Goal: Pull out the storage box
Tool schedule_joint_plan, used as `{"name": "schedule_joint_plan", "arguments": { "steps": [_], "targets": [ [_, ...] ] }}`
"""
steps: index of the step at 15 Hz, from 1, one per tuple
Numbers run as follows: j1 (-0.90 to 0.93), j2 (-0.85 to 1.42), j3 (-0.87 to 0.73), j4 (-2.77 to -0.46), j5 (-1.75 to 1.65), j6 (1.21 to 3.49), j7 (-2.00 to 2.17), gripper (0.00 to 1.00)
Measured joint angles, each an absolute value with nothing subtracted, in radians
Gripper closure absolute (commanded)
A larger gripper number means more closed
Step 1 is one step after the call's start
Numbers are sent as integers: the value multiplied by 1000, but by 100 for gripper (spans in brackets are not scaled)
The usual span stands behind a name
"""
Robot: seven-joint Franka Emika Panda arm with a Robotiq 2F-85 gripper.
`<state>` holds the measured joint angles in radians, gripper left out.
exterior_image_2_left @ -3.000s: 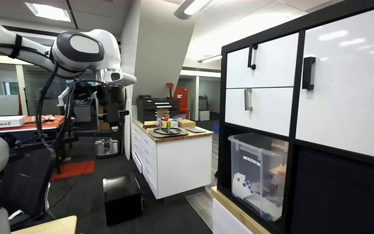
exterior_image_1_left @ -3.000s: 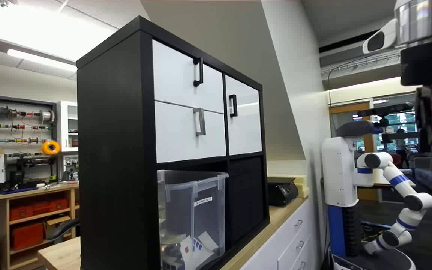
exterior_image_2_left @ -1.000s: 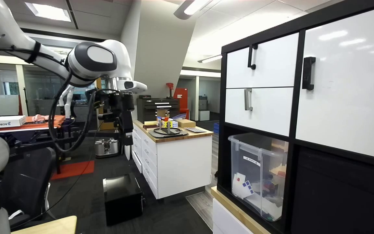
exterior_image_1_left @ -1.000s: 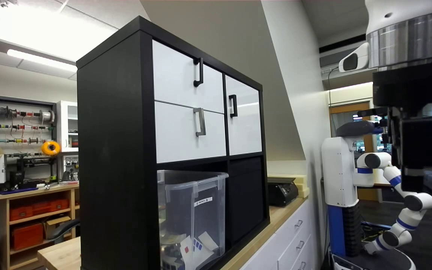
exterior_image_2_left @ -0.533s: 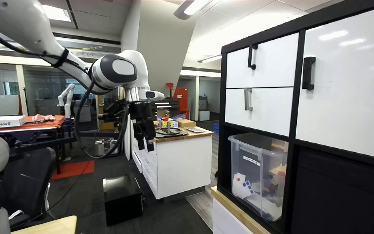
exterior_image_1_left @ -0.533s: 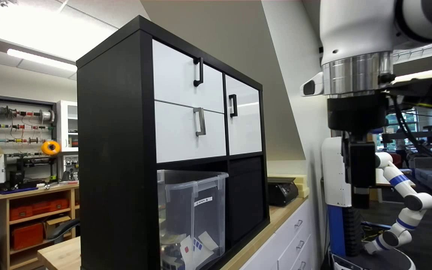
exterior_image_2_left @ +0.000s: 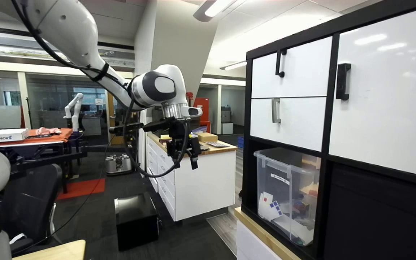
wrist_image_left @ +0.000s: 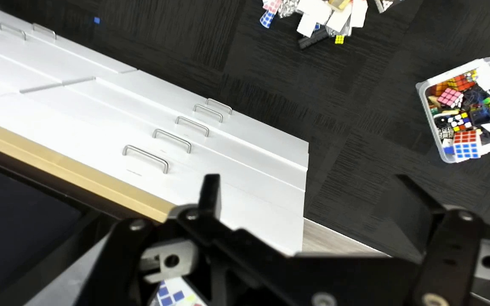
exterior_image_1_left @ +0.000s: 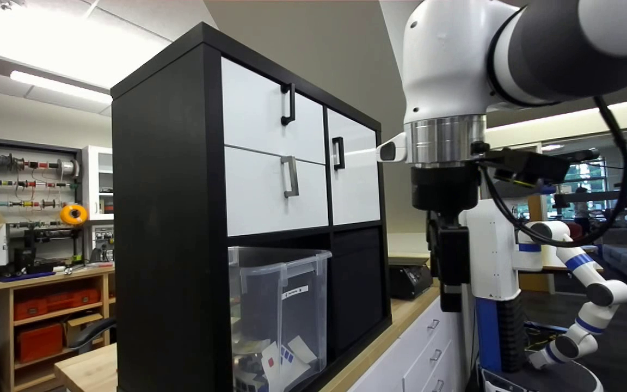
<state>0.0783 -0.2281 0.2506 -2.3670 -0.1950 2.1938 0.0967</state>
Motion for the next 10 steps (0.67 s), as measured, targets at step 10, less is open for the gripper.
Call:
{"name": "schedule_joint_plan", "arguments": {
  "steps": [10],
  "targets": [
    [80, -132, 233, -2277, -235, 2233, -20, 0]
  ]
}}
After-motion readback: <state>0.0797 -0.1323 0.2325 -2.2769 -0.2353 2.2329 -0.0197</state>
